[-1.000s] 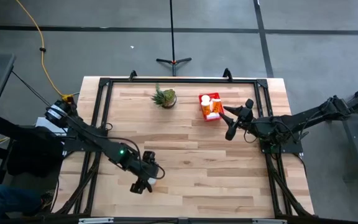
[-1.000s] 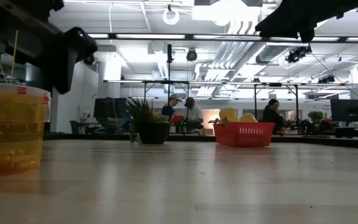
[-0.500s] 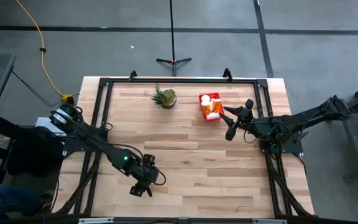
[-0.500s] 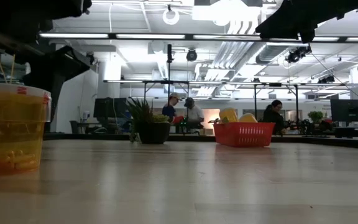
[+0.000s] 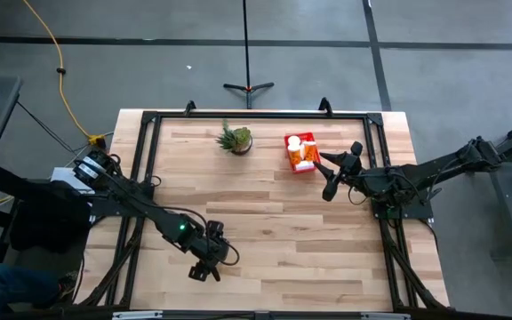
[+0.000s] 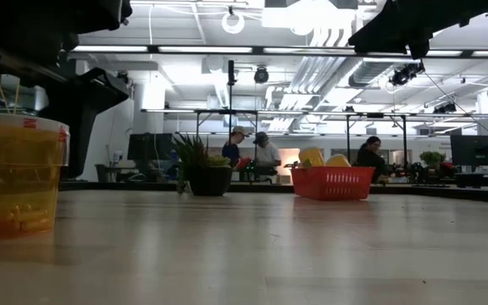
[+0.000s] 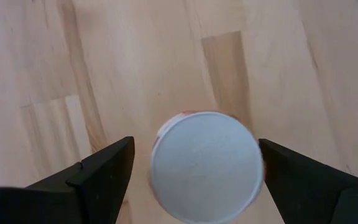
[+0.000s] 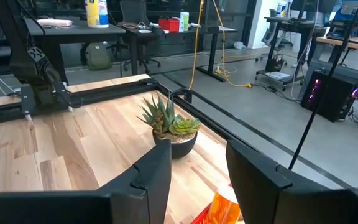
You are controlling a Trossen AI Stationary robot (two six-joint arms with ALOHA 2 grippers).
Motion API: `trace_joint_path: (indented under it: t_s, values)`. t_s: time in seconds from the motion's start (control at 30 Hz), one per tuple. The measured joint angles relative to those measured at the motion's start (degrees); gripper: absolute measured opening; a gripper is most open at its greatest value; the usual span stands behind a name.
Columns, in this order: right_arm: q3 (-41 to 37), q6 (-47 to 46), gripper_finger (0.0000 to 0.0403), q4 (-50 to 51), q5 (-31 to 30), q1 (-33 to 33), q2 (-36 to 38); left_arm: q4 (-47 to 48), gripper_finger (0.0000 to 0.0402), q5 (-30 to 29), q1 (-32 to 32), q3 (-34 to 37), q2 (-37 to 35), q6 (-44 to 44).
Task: Pick and place pill bottles into a basket
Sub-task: Put the orange pill bottle into the bin
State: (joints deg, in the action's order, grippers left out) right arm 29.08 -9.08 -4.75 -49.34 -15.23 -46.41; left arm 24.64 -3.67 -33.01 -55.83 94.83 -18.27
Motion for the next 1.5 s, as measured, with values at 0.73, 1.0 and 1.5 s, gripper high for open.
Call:
trace_joint_path:
  t_s: [0.73,1.0,1.5]
  values:
    - [0.0,-0.1,0.0141,0.5,0.0,0.0,0.0,-0.7,0.0369,-0.5,0.0,0.0,0.0,-0.6]
    - [0.0,0.0,0.014,1.1,0.2,0.0,0.0,-0.6,0.0356,-1.0,0.0,0.0,0.0,-0.6]
    - [0.0,-0.7,0.014,3.8,2.0,0.0,0.0,-0.9,0.0246,-1.0,0.0,0.0,0.0,-6.7]
